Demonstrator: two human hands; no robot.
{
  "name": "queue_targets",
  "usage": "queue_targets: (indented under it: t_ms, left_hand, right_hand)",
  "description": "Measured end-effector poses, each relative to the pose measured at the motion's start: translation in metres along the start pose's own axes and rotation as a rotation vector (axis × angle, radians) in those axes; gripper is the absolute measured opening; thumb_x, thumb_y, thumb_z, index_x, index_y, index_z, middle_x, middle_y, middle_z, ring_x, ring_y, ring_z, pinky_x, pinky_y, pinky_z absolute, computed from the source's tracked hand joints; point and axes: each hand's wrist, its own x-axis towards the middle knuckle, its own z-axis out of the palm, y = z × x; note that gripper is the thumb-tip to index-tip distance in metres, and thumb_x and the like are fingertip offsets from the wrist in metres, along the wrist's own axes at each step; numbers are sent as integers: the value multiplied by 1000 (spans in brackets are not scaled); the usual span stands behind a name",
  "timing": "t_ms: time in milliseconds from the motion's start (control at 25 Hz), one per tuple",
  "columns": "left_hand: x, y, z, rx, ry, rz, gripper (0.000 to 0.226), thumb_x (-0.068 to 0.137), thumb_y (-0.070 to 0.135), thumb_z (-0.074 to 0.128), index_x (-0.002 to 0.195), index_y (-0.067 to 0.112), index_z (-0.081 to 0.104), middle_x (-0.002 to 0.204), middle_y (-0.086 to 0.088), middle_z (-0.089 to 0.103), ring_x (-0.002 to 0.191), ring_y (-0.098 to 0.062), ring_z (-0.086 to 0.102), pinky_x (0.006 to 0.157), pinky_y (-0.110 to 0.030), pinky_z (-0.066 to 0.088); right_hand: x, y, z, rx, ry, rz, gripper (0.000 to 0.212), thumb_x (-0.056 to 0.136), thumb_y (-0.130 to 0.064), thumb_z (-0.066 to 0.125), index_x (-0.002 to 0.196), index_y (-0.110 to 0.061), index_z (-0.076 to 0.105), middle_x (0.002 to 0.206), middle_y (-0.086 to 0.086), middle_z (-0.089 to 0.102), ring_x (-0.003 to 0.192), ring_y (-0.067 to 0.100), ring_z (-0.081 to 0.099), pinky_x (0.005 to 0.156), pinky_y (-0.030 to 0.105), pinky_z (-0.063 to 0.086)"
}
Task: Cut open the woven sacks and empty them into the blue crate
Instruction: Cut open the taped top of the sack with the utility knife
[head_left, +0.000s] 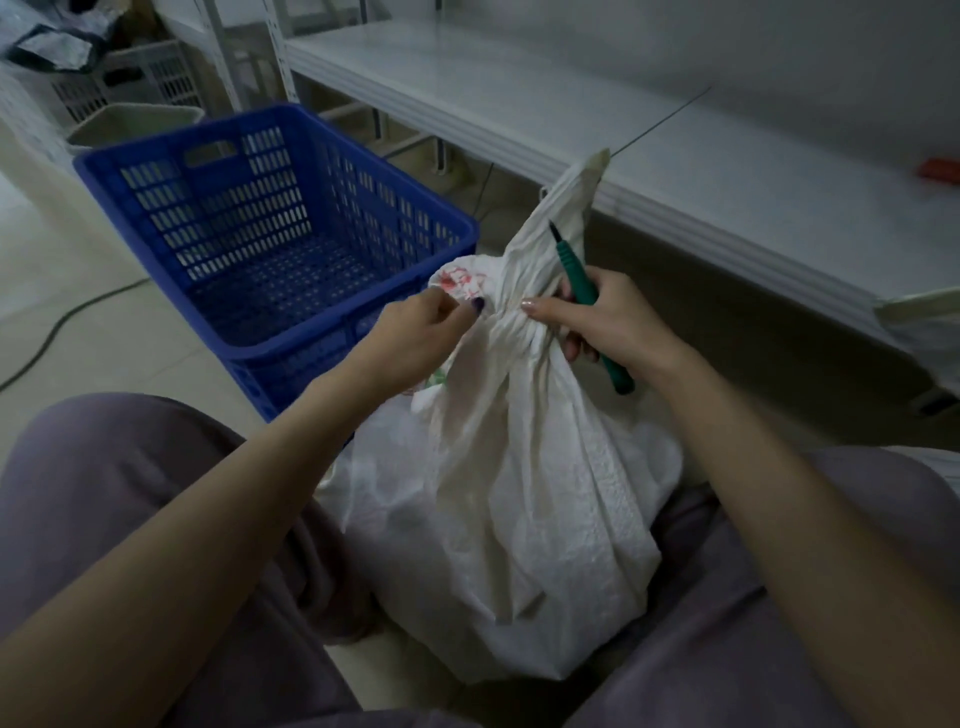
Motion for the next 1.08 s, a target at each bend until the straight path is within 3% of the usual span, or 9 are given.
queue_targets:
  t_ms: [120, 200, 280, 360, 400, 560, 720, 880, 1080]
  left_hand:
    - [6, 24, 14, -249, -77, 27, 29, 91, 49, 50, 80, 22, 51, 81, 5, 57, 75, -13, 57, 65, -25, 45]
    - [15, 32, 19, -492, -93, 140, 11, 88, 40, 60, 87, 30, 57, 89, 11, 66, 85, -7, 65, 72, -21, 52]
    - [26, 33, 21, -520, -94, 208, 29, 77, 46, 72, 98, 28, 63, 94, 8, 70, 89, -5, 67, 80, -24, 55]
    - [36, 37, 21, -443, -42, 177, 64, 60, 58, 78, 108, 18, 63, 100, 2, 70, 93, -12, 67, 86, -38, 55]
    - [38, 38, 21, -448, -16, 153, 69, 58, 56, 79, 111, 16, 61, 103, 1, 69, 94, -13, 66, 88, -41, 54]
    - [46, 36, 17, -597, 69, 68, 58, 66, 37, 77, 116, 20, 55, 107, 5, 64, 97, -13, 63, 88, -38, 53]
    - [40, 35, 12, -756, 124, 44, 33, 81, 18, 68, 111, 22, 55, 101, 9, 63, 91, -8, 62, 72, -24, 51]
    - [34, 32, 9, -868, 124, 9, 27, 83, 13, 61, 109, 17, 59, 106, -1, 66, 93, -14, 65, 72, -26, 51]
    - [23, 27, 4, -732, -15, 108, 22, 88, 18, 58, 110, 20, 59, 106, -3, 68, 93, -17, 67, 78, -30, 54]
  right_hand:
    - [0, -2, -2, 80, 15, -43, 29, 81, -21, 73, 73, -17, 45, 60, 3, 52, 46, 14, 53, 44, 28, 38]
    - [2, -4, -9, 220, 56, -30, 23, 84, -14, 68, 76, -15, 46, 59, 4, 49, 42, 13, 49, 39, 25, 34]
    - [2, -6, -18, 304, 74, -6, 16, 86, -11, 63, 82, -11, 48, 60, 4, 48, 41, 11, 48, 37, 21, 33]
    - [2, -6, -26, 346, 70, 15, 12, 88, -10, 61, 82, -10, 50, 64, 5, 52, 44, 11, 50, 37, 20, 34]
    - [2, -5, -28, 370, 76, 26, 11, 88, -9, 61, 82, -10, 52, 67, 5, 53, 47, 11, 50, 38, 19, 34]
    - [7, -3, -36, 486, 173, -1, 7, 93, -12, 56, 89, -8, 60, 75, 9, 62, 54, 12, 50, 44, 19, 40]
    - [6, -3, -37, 541, 140, -23, 22, 99, -31, 46, 100, -15, 60, 71, 6, 60, 52, 17, 55, 52, 31, 53]
    - [5, -2, -22, 482, 182, 16, 18, 90, -26, 64, 89, -9, 58, 70, 7, 56, 44, 15, 49, 45, 27, 46]
    - [15, -28, 0, 744, 131, 203, 19, 81, -16, 74, 90, -5, 61, 66, 6, 63, 40, 11, 52, 45, 23, 48]
